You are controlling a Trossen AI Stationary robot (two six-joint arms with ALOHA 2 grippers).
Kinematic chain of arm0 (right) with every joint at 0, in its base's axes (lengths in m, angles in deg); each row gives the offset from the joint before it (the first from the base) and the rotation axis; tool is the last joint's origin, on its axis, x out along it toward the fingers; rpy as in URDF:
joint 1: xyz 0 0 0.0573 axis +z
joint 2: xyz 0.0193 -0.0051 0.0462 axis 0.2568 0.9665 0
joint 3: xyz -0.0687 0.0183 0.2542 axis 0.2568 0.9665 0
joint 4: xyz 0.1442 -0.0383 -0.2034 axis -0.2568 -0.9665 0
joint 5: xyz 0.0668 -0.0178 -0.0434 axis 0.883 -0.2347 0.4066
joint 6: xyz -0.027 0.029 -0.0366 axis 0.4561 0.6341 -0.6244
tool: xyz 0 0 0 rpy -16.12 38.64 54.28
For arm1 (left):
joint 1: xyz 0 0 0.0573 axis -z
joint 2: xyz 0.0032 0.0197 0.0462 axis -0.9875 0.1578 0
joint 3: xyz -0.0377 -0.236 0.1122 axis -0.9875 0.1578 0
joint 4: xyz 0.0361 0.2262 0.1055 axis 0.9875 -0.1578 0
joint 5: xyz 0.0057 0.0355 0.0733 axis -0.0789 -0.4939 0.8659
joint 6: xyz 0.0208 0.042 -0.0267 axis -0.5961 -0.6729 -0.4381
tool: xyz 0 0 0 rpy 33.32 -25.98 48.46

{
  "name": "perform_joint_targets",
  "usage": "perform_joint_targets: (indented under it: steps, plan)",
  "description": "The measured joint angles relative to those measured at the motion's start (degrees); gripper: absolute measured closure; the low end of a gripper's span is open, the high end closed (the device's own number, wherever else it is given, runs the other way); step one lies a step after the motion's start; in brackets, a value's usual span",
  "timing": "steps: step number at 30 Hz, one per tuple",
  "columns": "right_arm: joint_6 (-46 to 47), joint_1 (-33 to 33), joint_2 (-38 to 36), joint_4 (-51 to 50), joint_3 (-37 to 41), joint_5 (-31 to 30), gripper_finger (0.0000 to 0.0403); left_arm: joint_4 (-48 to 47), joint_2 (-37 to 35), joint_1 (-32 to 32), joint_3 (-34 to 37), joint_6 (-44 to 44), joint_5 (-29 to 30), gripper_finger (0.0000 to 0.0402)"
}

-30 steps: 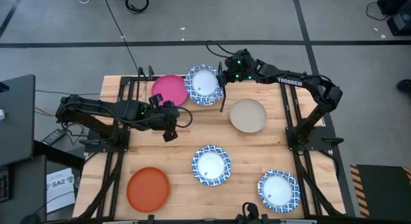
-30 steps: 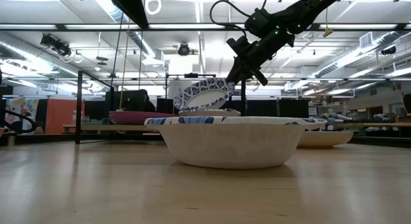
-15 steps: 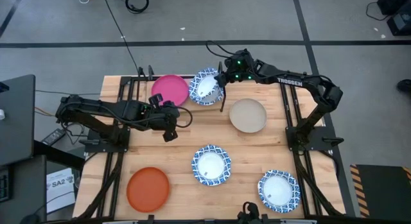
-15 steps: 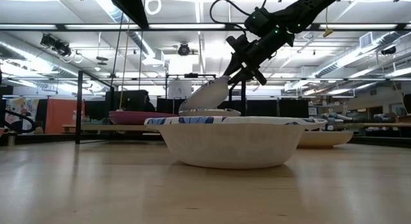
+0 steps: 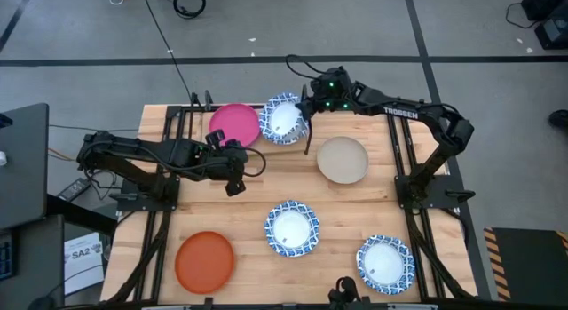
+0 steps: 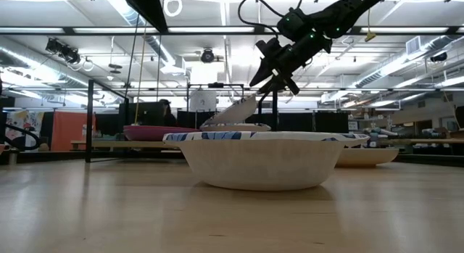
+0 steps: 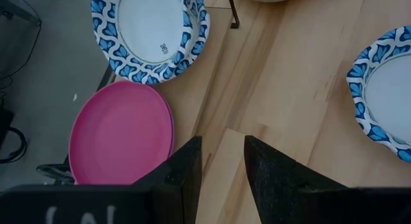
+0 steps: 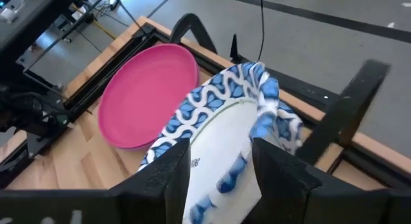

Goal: Place and stack plates onto a shelf
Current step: Stack the blue patterned bowl on top of the blue patterned bowl on the shelf, then stack the orange plate on top of the pink plate on the shelf

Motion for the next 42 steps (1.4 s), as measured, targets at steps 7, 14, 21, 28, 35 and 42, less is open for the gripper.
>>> perform_joint_targets:
  steps: [7, 14, 21, 28, 35, 42]
  plan:
    - [-0.28, -2.56, -0.02, 0.04, 0.00, 0.09, 0.0231, -0.02, 0.00, 0.00, 0.00, 0.00, 0.00, 0.0278]
    - [-0.26, -5.01, -0.03, 0.10, 0.00, 7.00, 0.0231, -0.04, 0.00, 0.00, 0.00, 0.00, -0.04, 0.0278]
    - [-1.11, -6.93, -0.07, 0.11, 0.00, 16.81, 0.0231, -0.04, 0.00, -0.02, 0.00, 0.00, -0.05, 0.0278]
    - [-2.22, -7.10, -0.62, 0.16, 0.00, 17.66, 0.0231, -0.59, 0.00, 0.05, -0.02, 0.00, -6.14, 0.0278]
    - [-3.98, -6.41, -3.47, -0.27, 0.00, 17.64, 0.0231, -1.41, 0.02, 2.57, -0.02, 0.11, -11.63, 0.0278]
    - [-5.90, -2.88, -7.26, -3.20, 0.00, 16.26, 0.0231, -1.76, 0.02, 9.83, -0.02, 0.54, -13.65, 0.0278]
